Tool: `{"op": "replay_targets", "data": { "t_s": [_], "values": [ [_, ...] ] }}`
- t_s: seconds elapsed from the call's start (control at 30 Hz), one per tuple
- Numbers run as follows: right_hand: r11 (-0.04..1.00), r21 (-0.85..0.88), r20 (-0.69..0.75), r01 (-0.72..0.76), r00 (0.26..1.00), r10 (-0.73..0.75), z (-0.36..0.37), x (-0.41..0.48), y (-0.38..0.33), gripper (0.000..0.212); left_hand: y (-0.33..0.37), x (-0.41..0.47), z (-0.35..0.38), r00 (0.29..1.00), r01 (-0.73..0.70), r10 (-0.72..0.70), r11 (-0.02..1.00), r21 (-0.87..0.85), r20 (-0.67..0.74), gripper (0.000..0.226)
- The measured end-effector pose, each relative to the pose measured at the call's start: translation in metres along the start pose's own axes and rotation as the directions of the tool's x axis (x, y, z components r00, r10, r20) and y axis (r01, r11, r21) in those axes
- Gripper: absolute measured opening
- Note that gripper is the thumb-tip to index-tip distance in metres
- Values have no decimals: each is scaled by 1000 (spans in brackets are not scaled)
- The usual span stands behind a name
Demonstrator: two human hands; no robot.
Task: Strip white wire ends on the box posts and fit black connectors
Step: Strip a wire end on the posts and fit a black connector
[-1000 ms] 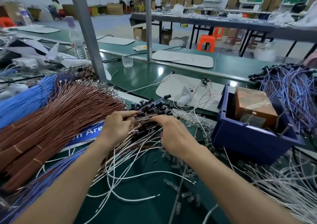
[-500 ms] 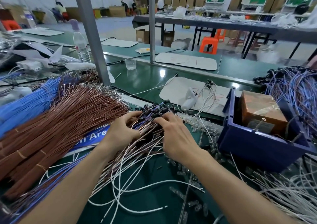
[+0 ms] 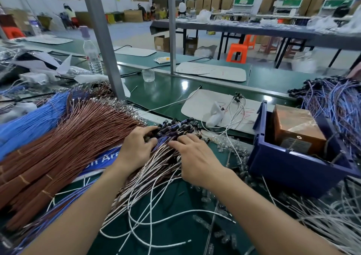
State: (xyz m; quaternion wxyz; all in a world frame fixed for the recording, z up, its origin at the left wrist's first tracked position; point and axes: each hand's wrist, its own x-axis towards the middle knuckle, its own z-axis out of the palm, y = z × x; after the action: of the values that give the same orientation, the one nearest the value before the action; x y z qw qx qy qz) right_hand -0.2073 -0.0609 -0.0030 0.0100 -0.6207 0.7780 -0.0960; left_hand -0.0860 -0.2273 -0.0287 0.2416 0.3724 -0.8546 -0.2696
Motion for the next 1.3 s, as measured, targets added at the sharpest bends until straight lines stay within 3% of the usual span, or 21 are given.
{"op": "replay_targets", "data": {
  "t_s": [0.17,0.3,0.47,0.6,0.67,0.73,0.8,0.93,1.07,1.2,1.3],
  "values": [
    [996,-46,-86,-78,993,74,5,-11,0,55,-10,7,-2,998,11,-10,1000,21,-65,42],
    [990,-99,-182,-104,980,85,7,-27,2,35,-9,6,1,989,-66,73,996,58,-129,41],
    [993,-5,-156,-118,981,116,2,-37,5,31,2,-1,-1,978,-97,134,971,220,-159,40],
    [987,85,-221,-136,964,151,-3,-44,5,44,21,-23,-6,901,-259,367,883,392,-232,46],
    [988,91,-204,-127,968,144,-7,-46,6,48,34,-35,-3,922,-286,356,892,349,-153,39],
    [982,118,-159,-146,974,163,-13,-48,7,43,41,-43,3,978,-186,204,943,275,-41,33],
    [956,202,-112,-214,964,240,-20,-52,8,35,44,-48,4,991,-132,127,950,282,36,33],
    [910,317,-151,-268,933,328,-29,-64,11,19,57,-53,-9,992,-129,123,967,221,41,23],
    [931,283,-251,-231,919,304,-38,-70,5,20,85,-68,-16,965,-111,151,976,-185,215,12],
    [944,173,-243,-280,917,316,-43,-73,1,25,90,-77,-13,957,-94,136,981,-168,256,26],
    [943,142,-292,-300,898,329,-47,-77,-1,30,82,-83,-12,972,-101,122,988,-116,201,27]
  ]
}}
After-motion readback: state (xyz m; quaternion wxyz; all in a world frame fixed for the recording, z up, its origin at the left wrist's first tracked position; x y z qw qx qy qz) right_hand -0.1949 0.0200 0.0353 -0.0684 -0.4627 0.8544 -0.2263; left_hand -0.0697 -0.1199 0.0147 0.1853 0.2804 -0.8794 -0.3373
